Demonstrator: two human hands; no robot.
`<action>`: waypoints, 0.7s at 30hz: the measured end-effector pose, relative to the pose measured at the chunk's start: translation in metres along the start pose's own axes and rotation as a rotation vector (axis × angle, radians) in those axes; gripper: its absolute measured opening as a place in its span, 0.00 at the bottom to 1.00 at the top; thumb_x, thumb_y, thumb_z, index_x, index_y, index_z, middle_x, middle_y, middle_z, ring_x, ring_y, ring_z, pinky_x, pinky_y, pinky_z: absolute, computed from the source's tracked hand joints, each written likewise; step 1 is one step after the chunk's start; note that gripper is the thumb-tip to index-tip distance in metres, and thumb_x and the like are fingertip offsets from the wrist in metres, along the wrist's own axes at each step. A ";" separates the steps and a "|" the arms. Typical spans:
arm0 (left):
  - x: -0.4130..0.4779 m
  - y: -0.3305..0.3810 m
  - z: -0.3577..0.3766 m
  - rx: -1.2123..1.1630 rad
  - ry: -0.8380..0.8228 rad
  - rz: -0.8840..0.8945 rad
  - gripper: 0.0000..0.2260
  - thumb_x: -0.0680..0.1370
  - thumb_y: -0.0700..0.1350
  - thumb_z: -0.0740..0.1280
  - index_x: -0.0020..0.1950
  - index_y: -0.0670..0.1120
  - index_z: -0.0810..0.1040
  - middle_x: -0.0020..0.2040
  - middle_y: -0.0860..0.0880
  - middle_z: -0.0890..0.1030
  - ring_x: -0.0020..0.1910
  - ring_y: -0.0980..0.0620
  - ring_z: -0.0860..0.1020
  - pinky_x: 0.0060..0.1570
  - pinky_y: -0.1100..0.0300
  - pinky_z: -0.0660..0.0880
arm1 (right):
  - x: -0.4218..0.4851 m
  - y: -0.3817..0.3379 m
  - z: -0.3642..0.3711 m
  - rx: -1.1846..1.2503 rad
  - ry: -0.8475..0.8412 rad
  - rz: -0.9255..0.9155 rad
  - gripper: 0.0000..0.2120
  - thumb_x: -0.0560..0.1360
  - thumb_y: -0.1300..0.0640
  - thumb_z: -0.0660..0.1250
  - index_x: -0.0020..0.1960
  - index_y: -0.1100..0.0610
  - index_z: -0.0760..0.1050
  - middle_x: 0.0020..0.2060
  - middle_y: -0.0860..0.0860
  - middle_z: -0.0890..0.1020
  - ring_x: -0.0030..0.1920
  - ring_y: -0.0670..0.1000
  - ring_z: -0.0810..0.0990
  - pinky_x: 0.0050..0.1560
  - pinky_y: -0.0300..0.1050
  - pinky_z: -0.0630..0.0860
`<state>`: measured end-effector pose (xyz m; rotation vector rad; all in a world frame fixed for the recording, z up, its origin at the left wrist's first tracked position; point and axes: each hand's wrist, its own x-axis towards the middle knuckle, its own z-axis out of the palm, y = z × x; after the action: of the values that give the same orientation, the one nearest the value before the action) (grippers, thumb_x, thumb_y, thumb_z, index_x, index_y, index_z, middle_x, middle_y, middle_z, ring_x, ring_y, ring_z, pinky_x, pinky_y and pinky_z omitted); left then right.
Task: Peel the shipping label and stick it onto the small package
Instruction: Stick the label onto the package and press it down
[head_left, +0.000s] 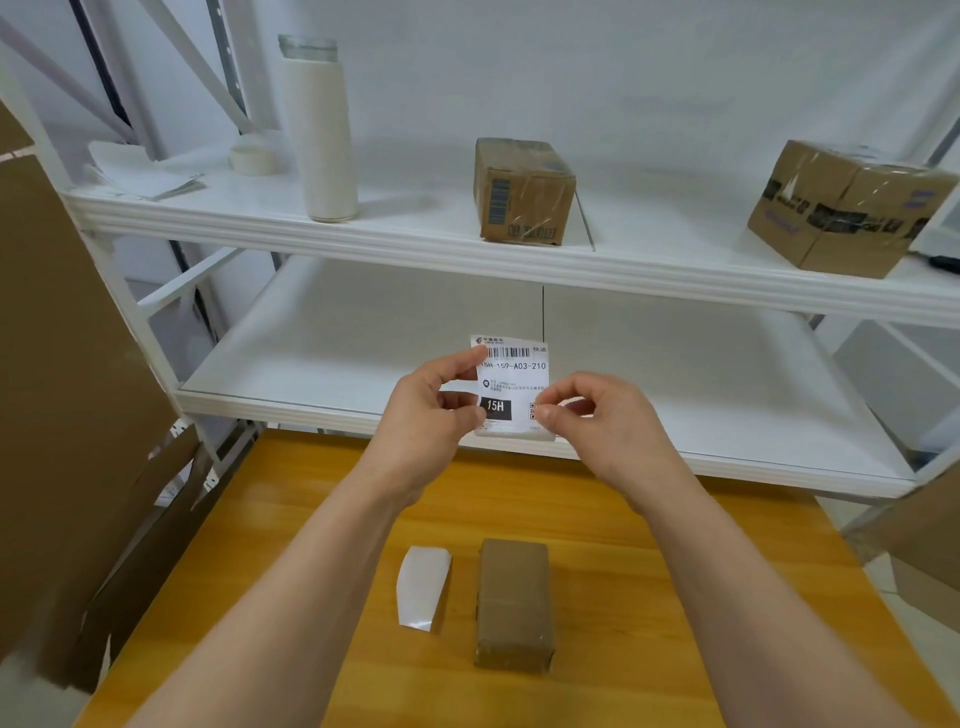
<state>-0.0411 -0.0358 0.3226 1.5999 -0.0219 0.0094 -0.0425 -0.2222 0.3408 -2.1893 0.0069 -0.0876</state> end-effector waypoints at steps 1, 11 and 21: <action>-0.001 0.001 0.001 0.007 -0.005 0.017 0.27 0.77 0.29 0.68 0.70 0.53 0.77 0.61 0.52 0.81 0.55 0.48 0.80 0.52 0.53 0.83 | 0.000 0.001 -0.001 0.093 -0.020 0.038 0.01 0.75 0.54 0.72 0.45 0.49 0.82 0.48 0.47 0.84 0.45 0.47 0.79 0.37 0.42 0.73; -0.008 -0.003 0.009 0.021 -0.031 0.059 0.30 0.76 0.28 0.70 0.70 0.56 0.76 0.63 0.52 0.78 0.55 0.51 0.79 0.52 0.49 0.84 | -0.006 0.012 -0.005 0.417 -0.102 0.174 0.10 0.73 0.67 0.73 0.50 0.54 0.82 0.41 0.51 0.83 0.41 0.49 0.82 0.43 0.43 0.79; -0.007 -0.037 0.017 0.091 -0.096 -0.047 0.32 0.75 0.30 0.72 0.74 0.54 0.73 0.63 0.53 0.78 0.55 0.52 0.78 0.53 0.56 0.82 | -0.011 0.042 0.001 0.344 -0.156 0.184 0.21 0.70 0.72 0.73 0.58 0.53 0.82 0.43 0.53 0.77 0.42 0.49 0.79 0.42 0.39 0.78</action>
<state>-0.0478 -0.0515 0.2851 1.6901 -0.0590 -0.1036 -0.0522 -0.2452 0.3056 -1.8369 0.0982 0.1751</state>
